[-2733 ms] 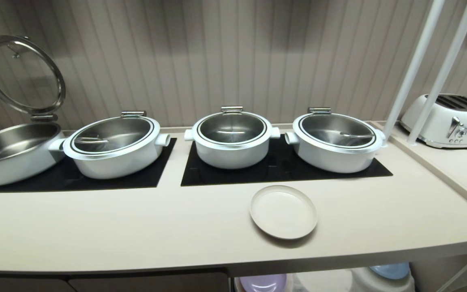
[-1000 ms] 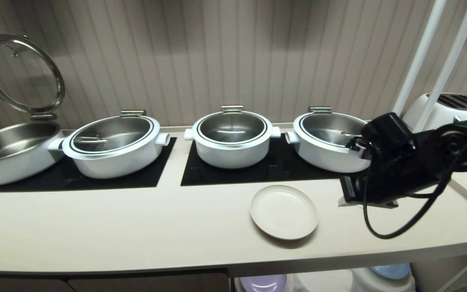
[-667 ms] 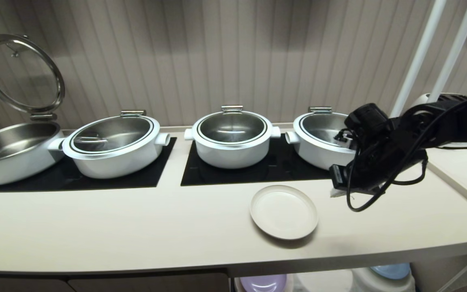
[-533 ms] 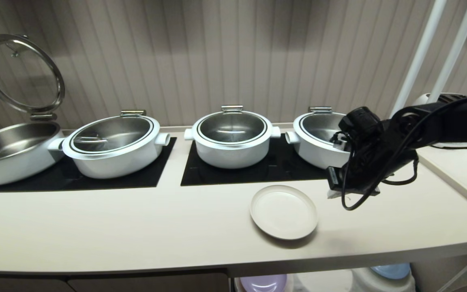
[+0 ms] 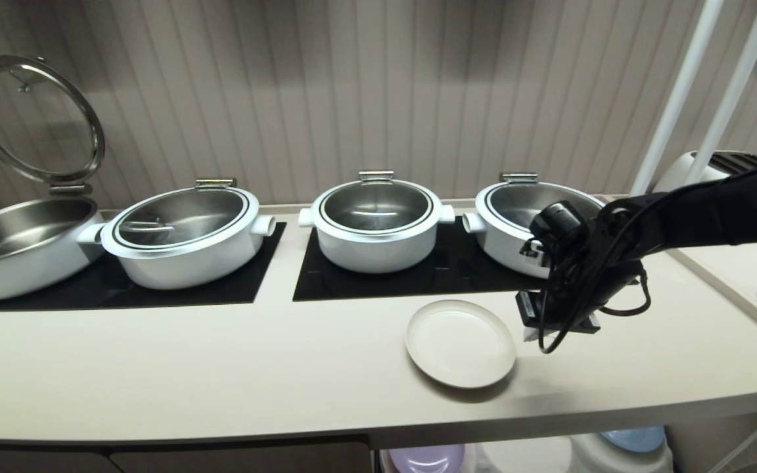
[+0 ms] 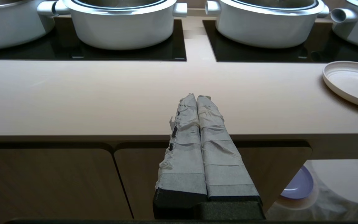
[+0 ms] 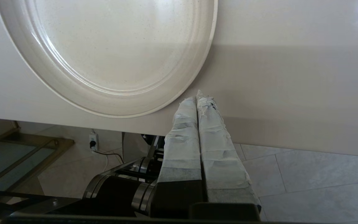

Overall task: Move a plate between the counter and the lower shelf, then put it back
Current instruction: Pick up the plate

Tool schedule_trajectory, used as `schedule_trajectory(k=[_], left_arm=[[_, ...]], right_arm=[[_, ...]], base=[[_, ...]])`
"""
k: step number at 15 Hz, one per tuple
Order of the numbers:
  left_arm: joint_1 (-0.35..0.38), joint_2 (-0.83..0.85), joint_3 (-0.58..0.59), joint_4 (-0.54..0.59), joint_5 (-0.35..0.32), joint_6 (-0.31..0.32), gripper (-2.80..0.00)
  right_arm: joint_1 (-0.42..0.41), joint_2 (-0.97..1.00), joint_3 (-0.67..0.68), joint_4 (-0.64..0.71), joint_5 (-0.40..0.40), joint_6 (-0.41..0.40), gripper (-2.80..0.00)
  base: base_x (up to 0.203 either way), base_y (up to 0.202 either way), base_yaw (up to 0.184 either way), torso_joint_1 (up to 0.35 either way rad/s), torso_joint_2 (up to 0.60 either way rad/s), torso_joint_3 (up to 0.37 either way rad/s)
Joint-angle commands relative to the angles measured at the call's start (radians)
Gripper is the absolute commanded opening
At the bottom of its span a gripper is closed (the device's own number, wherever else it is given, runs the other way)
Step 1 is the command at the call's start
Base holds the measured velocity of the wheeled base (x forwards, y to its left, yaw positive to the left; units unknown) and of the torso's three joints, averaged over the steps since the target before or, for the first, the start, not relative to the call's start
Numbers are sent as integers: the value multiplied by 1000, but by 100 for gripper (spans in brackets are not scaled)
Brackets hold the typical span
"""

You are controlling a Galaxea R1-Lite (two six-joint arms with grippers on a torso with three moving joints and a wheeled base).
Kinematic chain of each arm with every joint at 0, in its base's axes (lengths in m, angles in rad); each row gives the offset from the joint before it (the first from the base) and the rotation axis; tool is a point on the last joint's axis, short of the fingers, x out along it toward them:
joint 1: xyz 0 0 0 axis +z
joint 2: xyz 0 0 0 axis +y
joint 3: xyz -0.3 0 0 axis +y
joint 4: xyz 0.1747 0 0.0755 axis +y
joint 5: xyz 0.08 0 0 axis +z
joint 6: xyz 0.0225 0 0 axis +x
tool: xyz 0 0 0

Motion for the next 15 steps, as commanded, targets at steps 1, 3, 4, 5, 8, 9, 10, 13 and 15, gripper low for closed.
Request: schedule_trajectory(k=[1, 3, 4, 5, 8, 9, 10, 13, 15], left_arm=[[0, 1, 0, 0, 0, -1, -280], [0, 1, 0, 0, 0, 0, -280], [0, 1, 0, 0, 0, -1, -280], [0, 1, 0, 0, 0, 0, -280], [0, 1, 0, 0, 0, -1, -280], [0, 1, 0, 0, 0, -1, -280], [0, 1, 0, 0, 0, -1, -280], [0, 1, 0, 0, 0, -1, -280], [0, 1, 0, 0, 0, 0, -280]], right_arm=[[0, 19, -2, 0, 1, 2, -280], [-1, 23, -2, -1, 1, 3, -280], [-3, 25, -2, -1, 1, 5, -280], [-3, 26, -2, -1, 1, 7, 0], [-3, 28, 1, -1, -4, 5, 0], [-3, 30, 1, -4, -4, 5, 0], [-4, 35, -3, -5, -5, 5, 0], [-11, 59, -11, -8, -7, 4, 0], [-14, 78, -13, -10, -8, -1, 0]], base=[[0, 0, 0, 0, 0, 0], [0, 0, 0, 0, 0, 0], [0, 0, 0, 0, 0, 0], [0, 0, 0, 0, 0, 0], [0, 0, 0, 0, 0, 0], [0, 0, 0, 0, 0, 0], [0, 0, 0, 0, 0, 0], [0, 0, 0, 0, 0, 0], [0, 0, 0, 0, 0, 0]])
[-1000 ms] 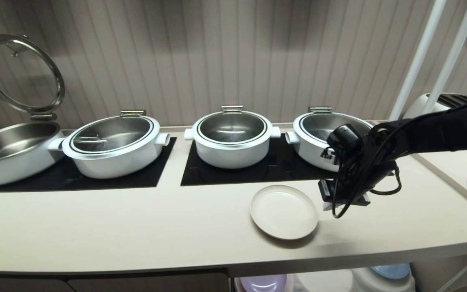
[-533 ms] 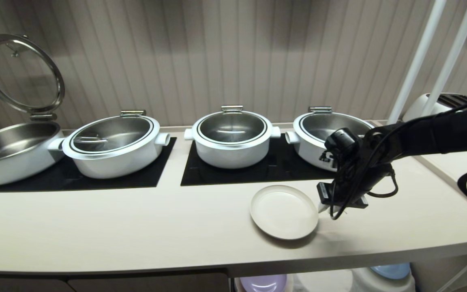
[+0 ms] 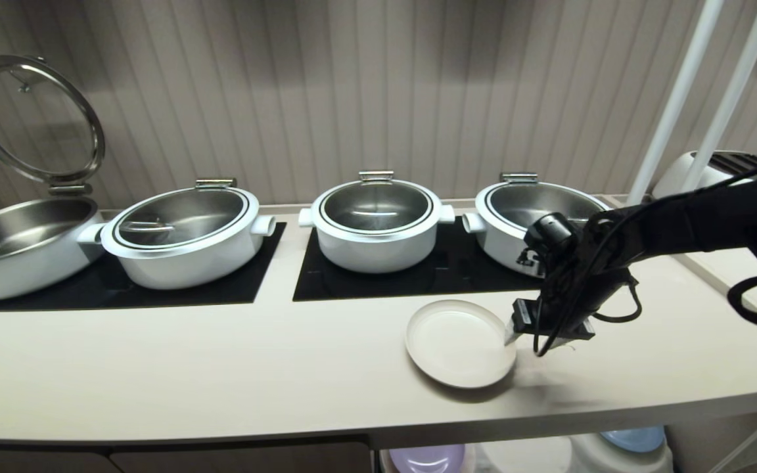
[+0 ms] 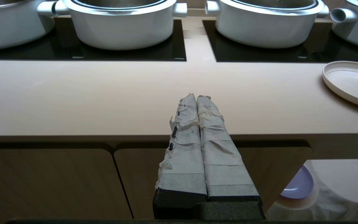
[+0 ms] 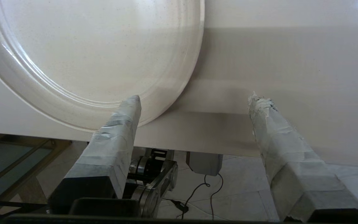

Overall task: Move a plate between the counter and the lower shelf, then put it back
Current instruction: Pick up the plate

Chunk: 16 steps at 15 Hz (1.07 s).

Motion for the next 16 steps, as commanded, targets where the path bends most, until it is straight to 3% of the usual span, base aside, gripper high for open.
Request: schedule_trajectory(k=[1, 4, 16], left_arm=[[0, 1, 0, 0, 1, 0, -280], [0, 1, 0, 0, 1, 0, -280], [0, 1, 0, 0, 1, -1, -280]], right_arm=[[-3, 27, -3, -11, 1, -1, 0], [-2, 64, -10, -79, 2, -3, 0], [8, 159, -90, -81, 1, -39, 0]], base=[[0, 0, 0, 0, 0, 0], [0, 0, 0, 0, 0, 0], [0, 0, 0, 0, 0, 0]])
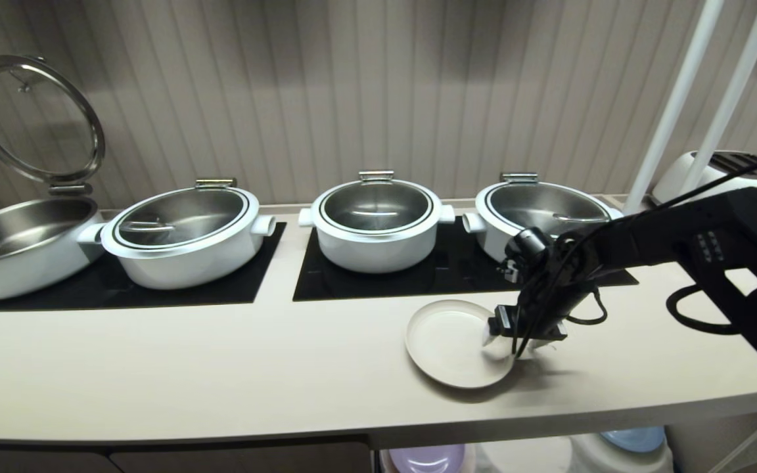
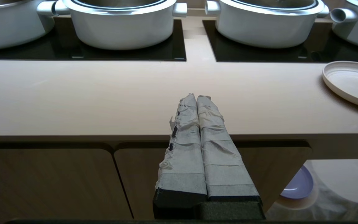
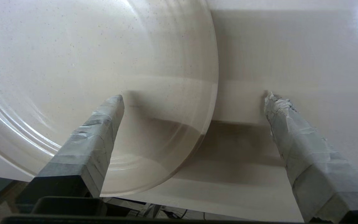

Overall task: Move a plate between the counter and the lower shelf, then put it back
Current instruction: Pick up the plate

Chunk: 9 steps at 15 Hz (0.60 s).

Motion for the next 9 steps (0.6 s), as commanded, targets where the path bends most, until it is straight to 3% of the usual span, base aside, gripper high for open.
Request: schedule_trajectory(k=[1, 7, 8, 9], left_arm=[[0, 1, 0, 0, 1, -1, -280], [0, 1, 0, 0, 1, -1, -280], [1, 1, 0, 0, 1, 0, -280], [0, 1, 0, 0, 1, -1, -280]], right_arm=[[3, 10, -2, 1, 1, -2, 0], [10, 11, 0, 3, 1, -7, 0], [12, 10, 0, 4, 1, -7, -280], [13, 7, 0, 9, 2, -7, -280]], base=[[0, 0, 0, 0, 0, 0], [0, 0, 0, 0, 0, 0], [0, 0, 0, 0, 0, 0], [0, 0, 0, 0, 0, 0]])
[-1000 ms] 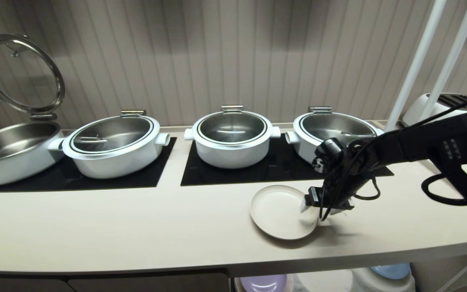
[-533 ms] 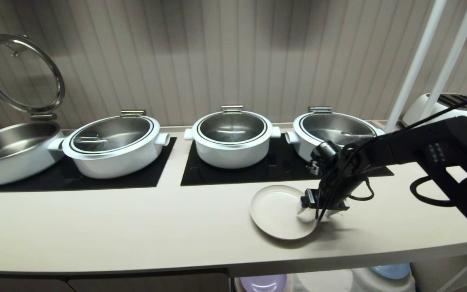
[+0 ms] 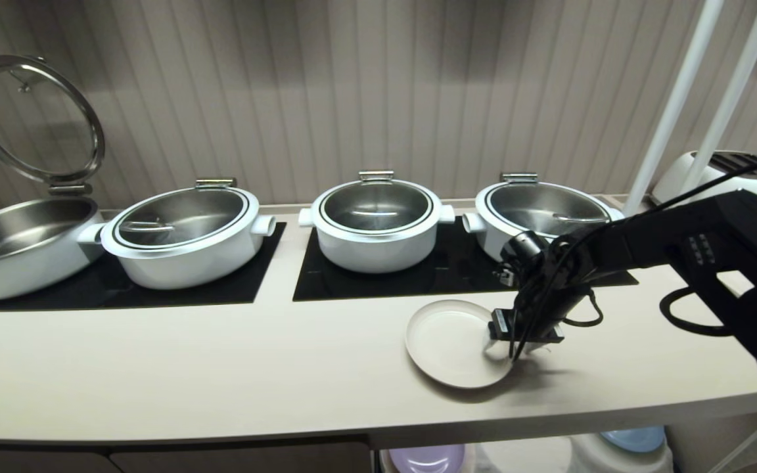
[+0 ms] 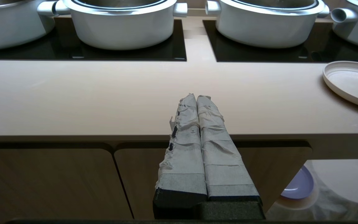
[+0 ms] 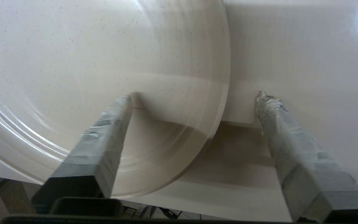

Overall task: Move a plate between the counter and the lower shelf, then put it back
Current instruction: Pick up the plate

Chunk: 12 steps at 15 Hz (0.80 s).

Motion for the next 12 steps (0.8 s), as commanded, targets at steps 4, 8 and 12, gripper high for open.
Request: schedule_trajectory(k=[4, 8, 12], left_arm=[[1, 1, 0, 0, 1, -1, -280], [0, 1, 0, 0, 1, -1, -280], [0, 1, 0, 0, 1, -1, -280]], right_arm=[[8, -12, 3, 13, -7, 3, -280], [7, -47, 21, 18, -26, 9, -280], [7, -99, 95, 14, -27, 13, -280]], base=[[0, 0, 0, 0, 0, 0], [0, 0, 0, 0, 0, 0], [0, 0, 0, 0, 0, 0]])
